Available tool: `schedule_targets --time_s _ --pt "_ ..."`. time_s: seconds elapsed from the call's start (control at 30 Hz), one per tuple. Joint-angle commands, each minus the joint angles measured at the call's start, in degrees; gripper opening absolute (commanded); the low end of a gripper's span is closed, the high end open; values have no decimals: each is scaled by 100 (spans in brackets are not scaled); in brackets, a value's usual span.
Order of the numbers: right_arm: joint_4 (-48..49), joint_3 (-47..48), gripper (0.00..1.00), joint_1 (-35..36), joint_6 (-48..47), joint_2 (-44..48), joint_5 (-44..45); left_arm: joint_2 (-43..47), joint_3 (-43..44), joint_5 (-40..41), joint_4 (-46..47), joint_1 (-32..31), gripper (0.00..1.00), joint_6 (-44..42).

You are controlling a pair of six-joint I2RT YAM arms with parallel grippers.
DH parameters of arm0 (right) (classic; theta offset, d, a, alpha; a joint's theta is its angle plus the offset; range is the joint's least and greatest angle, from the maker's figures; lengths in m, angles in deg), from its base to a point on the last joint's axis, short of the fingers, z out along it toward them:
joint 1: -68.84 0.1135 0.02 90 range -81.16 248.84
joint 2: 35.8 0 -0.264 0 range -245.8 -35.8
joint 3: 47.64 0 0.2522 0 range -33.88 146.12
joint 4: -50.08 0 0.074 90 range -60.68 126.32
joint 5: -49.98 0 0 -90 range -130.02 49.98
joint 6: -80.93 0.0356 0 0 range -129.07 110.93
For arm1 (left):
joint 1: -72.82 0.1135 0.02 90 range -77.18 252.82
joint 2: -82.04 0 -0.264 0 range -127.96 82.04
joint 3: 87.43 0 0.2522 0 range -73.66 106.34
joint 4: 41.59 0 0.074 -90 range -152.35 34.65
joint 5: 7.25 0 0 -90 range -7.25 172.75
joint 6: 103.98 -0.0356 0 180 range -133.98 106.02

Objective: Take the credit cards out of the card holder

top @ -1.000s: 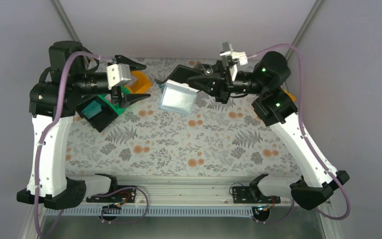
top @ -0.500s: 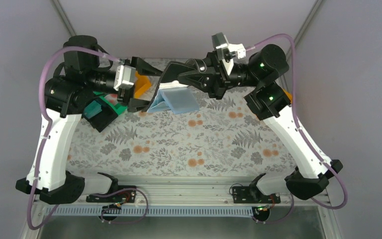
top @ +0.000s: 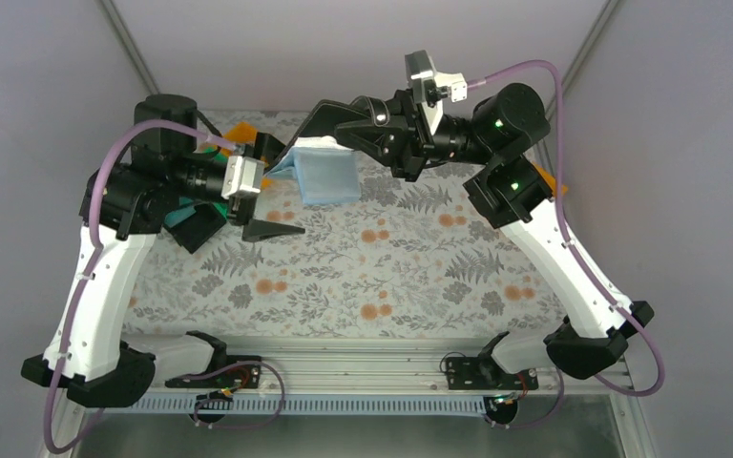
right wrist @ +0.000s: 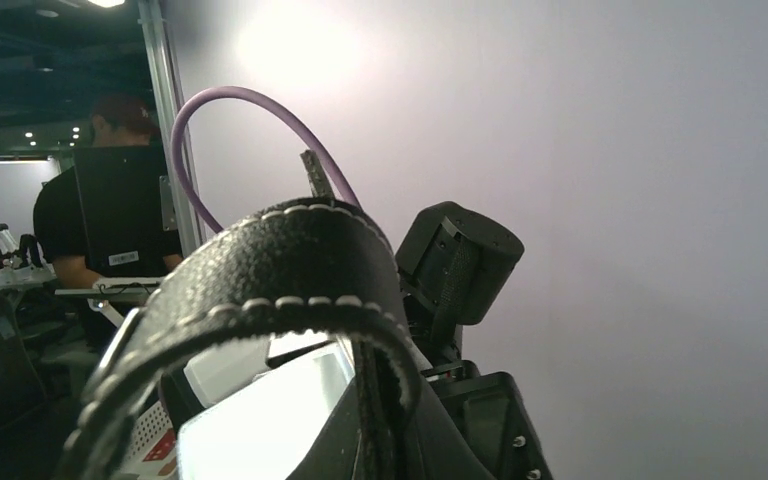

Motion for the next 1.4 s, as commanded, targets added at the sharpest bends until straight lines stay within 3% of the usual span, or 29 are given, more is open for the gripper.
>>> schedule_targets --time_s 0.0,0.07,0.2,0.43,0.57,0.7,0.83,0.9,1.03,1.13,1.37 --pt "266 149 4 67 102 -43 177 -125 200 280 702 -19 96 666" --pt "270 104 4 68 83 -9 184 -177 300 207 715 -18 89 717" --pt "210 32 4 71 12 80 258 -178 307 161 705 -18 62 718" --pt "257 -307 4 67 133 81 590 -234 317 -253 931 -16 56 1123" --pt "273 -555 4 67 181 79 736 -204 238 -185 999 -19 27 1270" --pt "275 -780 4 69 190 111 865 -73 -71 302 1139 -10 3 1583" --pt "-341 -919 5 60 -262 197 1378 59 -482 1372 1210 40 2 2104" --pt "-772 -1057 20 3 -519 293 1781 120 -688 1911 1191 152 2 2319" --pt "-1481 -1371 69 -184 -1102 535 2109 232 -1116 2533 1193 395 2 2590" --pt "-2099 -1386 98 -267 -1721 683 2398 272 -1322 2752 1134 528 2 2625" --pt "-3201 -923 99 -283 -2651 377 2299 274 -1532 3290 1084 572 2 2578"
